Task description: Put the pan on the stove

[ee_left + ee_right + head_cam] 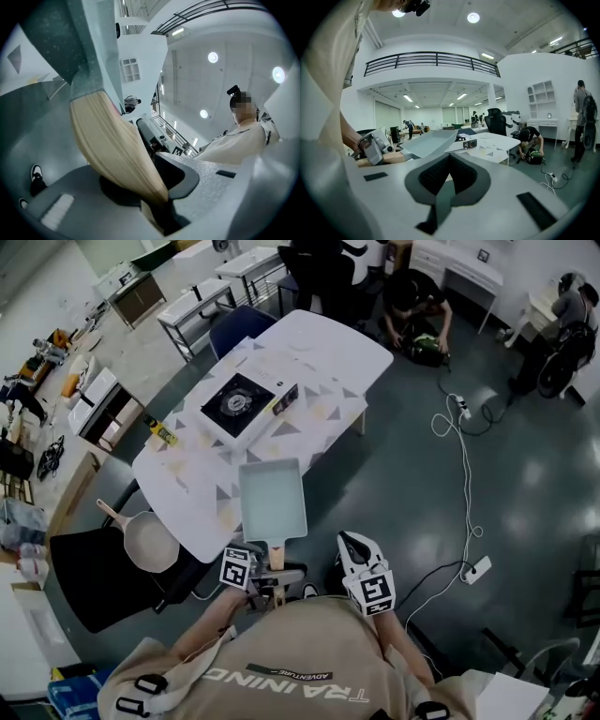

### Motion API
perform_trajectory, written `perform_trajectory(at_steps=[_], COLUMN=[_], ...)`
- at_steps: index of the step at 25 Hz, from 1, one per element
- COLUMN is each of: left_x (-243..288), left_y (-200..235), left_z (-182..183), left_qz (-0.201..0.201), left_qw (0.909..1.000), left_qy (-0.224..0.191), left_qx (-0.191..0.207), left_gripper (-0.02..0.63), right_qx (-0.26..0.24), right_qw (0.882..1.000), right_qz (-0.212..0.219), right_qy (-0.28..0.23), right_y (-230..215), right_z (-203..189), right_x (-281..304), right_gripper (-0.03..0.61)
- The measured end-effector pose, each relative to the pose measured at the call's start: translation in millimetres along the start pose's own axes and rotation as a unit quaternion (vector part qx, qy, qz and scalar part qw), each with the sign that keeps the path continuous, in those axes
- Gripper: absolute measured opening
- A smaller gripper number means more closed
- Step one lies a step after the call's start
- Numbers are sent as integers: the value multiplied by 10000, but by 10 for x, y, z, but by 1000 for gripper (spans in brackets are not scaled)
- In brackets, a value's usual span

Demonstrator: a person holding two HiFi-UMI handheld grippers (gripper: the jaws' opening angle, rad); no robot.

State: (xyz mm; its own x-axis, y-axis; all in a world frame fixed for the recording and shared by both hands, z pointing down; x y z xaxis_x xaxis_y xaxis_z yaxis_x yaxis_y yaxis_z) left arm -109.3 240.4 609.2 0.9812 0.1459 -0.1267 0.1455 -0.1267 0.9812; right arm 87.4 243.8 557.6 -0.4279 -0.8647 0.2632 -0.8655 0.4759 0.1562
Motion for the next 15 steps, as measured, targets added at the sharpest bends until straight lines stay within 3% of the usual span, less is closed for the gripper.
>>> perform_trajectory(at_steps=[8,15], left_x=[290,573], left_y=[99,156], left_z=[560,895], left_qz=[215,190], left_qw=[9996,9977], left_qy=[-187,-647], left_qx=[32,69], left_gripper=[86,86], right_qx=[-45,-138], right_qw=[9994,9979], right_qz=[239,548], right_qy=[-256,-323], right_y=[-693,-1155], right_z=[16,-41], right_x=[277,442], right_gripper=[3,3])
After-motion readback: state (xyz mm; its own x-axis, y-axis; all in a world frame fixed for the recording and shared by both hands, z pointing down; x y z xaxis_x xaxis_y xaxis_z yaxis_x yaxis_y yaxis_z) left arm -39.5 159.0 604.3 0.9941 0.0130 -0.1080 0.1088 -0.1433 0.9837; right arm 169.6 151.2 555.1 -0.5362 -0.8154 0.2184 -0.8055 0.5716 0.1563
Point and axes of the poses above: the fingertips, and each gripper's own axes: x forward along the fingers, y to its left, z out of its top, the point moved 7 cm from there along -x, backward along the fingers, and after that the axes turned 13 degrees about -x, right-handed, at the moved point
